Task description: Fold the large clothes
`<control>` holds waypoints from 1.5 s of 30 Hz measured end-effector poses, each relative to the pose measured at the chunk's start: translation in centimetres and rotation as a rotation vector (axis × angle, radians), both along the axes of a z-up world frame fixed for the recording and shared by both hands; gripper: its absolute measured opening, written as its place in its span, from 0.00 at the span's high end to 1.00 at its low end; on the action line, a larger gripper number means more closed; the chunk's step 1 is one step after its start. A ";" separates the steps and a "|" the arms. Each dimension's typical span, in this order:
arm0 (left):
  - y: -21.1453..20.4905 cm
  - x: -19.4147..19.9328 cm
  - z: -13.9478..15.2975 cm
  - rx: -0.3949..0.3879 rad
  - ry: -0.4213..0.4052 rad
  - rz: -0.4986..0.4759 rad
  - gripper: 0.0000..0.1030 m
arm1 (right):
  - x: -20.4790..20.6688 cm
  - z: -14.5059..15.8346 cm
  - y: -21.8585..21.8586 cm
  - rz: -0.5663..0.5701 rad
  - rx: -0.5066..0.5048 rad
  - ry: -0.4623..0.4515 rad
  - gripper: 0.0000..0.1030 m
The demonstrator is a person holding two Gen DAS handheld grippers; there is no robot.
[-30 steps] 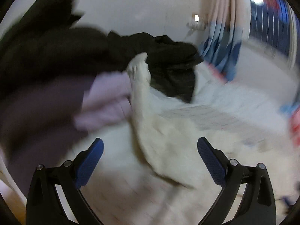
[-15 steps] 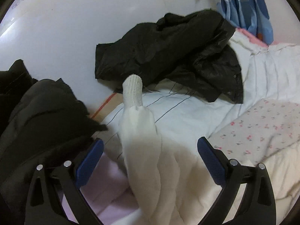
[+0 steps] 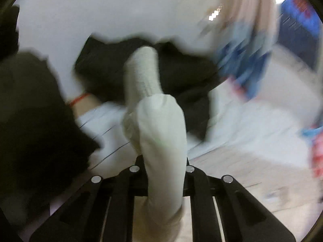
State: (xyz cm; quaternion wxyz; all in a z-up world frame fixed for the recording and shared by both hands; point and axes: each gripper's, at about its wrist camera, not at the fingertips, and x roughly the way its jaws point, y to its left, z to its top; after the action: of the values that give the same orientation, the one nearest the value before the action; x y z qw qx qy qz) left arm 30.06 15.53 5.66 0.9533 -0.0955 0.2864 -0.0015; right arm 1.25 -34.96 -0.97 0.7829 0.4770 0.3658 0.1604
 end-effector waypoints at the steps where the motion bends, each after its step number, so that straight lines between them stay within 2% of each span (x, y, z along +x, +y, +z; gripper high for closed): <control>1: -0.8 -0.9 1.5 -0.027 -0.041 -0.039 0.88 | -0.1 0.0 -1.2 -0.041 0.009 0.005 0.16; 3: -3.3 -2.9 5.0 -0.096 -0.120 -0.150 0.88 | -0.3 -0.1 -3.3 -0.104 0.039 0.006 0.16; 6: -8.1 -5.8 8.5 -0.149 -0.197 -0.315 0.88 | -0.8 0.0 -6.4 -0.179 0.100 -0.002 0.16; 8: -11.9 -7.6 9.3 -0.175 -0.212 -0.436 0.88 | -1.2 0.3 -8.1 -0.213 0.137 -0.021 0.15; 10: -16.0 -9.0 8.6 -0.190 -0.201 -0.549 0.88 | -1.3 0.6 -9.3 -0.235 0.158 -0.038 0.11; 13: -23.7 -11.4 5.0 -0.199 -0.145 -0.725 0.88 | -1.6 0.4 -11.1 -0.266 0.222 -0.056 0.08; 15: -29.3 -12.9 1.0 -0.176 -0.095 -0.827 0.88 | -1.5 -0.4 -12.0 -0.277 0.293 -0.052 0.07; 17: -34.2 -13.7 -4.1 -0.180 0.006 -0.917 0.88 | -1.0 -1.9 -12.9 -0.279 0.383 -0.030 0.07; 19: -38.3 -14.8 -9.3 -0.136 0.116 -0.978 0.88 | -0.7 -3.4 -13.7 -0.299 0.441 0.005 0.07; 21: -41.8 -16.1 -15.0 -0.060 0.232 -1.023 0.88 | -0.5 -5.3 -14.6 -0.336 0.487 0.051 0.07; 23: -43.2 -18.1 -17.5 0.013 0.253 -1.053 0.85 | -0.6 -6.7 -15.3 -0.373 0.522 0.092 0.07; 26: -43.6 -20.1 -17.2 0.117 0.213 -1.075 0.82 | -0.5 -8.3 -16.2 -0.410 0.560 0.123 0.07; 28: -42.8 -20.5 -16.3 0.134 0.223 -1.088 0.74 | -0.2 -8.7 -16.5 -0.421 0.551 0.131 0.07; 30: -41.5 -21.4 -15.1 0.146 0.225 -1.090 0.53 | 0.1 -9.2 -16.7 -0.419 0.562 0.130 0.07; 31: -40.8 -21.9 -14.7 0.153 0.221 -1.084 0.36 | 0.2 -9.4 -16.7 -0.418 0.563 0.130 0.07; 32: -39.8 -22.4 -14.7 0.173 0.212 -1.067 0.25 | 0.5 -9.5 -16.7 -0.411 0.558 0.131 0.07; 34: -37.5 -23.0 -14.4 0.208 0.202 -1.038 0.24 | 0.7 -9.5 -16.6 -0.400 0.537 0.136 0.07; 37: -33.8 -23.0 -13.7 0.212 0.229 -0.971 0.24 | 1.4 -8.7 -16.2 -0.359 0.453 0.133 0.07; 38: -32.2 -23.2 -13.3 0.184 0.221 -0.932 0.24 | 1.3 -8.4 -16.1 -0.347 0.417 0.127 0.15; 39: -31.1 -23.3 -13.0 0.158 0.216 -0.910 0.23 | 1.6 -7.9 -16.0 -0.336 0.361 0.115 0.40; 40: -29.5 -23.6 -12.6 0.125 0.208 -0.882 0.19 | 1.6 -7.6 -15.7 -0.318 0.312 0.115 0.57; 41: -27.6 -23.8 -12.3 0.077 0.190 -0.842 0.18 | 2.1 -7.2 -15.4 -0.296 0.251 0.115 0.80; 43: -25.1 -23.4 -12.0 0.007 0.165 -0.792 0.18 | 2.5 -5.0 -14.2 -0.284 0.128 0.085 0.81; 44: -23.8 -22.8 -11.4 -0.016 0.144 -0.760 0.18 | 2.8 -2.1 -13.2 -0.264 0.018 0.012 0.81; 45: -22.7 -22.0 -10.6 -0.030 0.117 -0.718 0.18 | 2.7 0.1 -12.1 -0.245 -0.048 -0.054 0.81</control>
State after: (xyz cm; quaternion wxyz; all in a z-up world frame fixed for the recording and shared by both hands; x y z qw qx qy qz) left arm 8.06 -7.15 -4.95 0.8725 -0.0028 0.3558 -0.3350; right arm 4.00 -47.03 -0.90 0.8174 0.4948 0.2871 0.0673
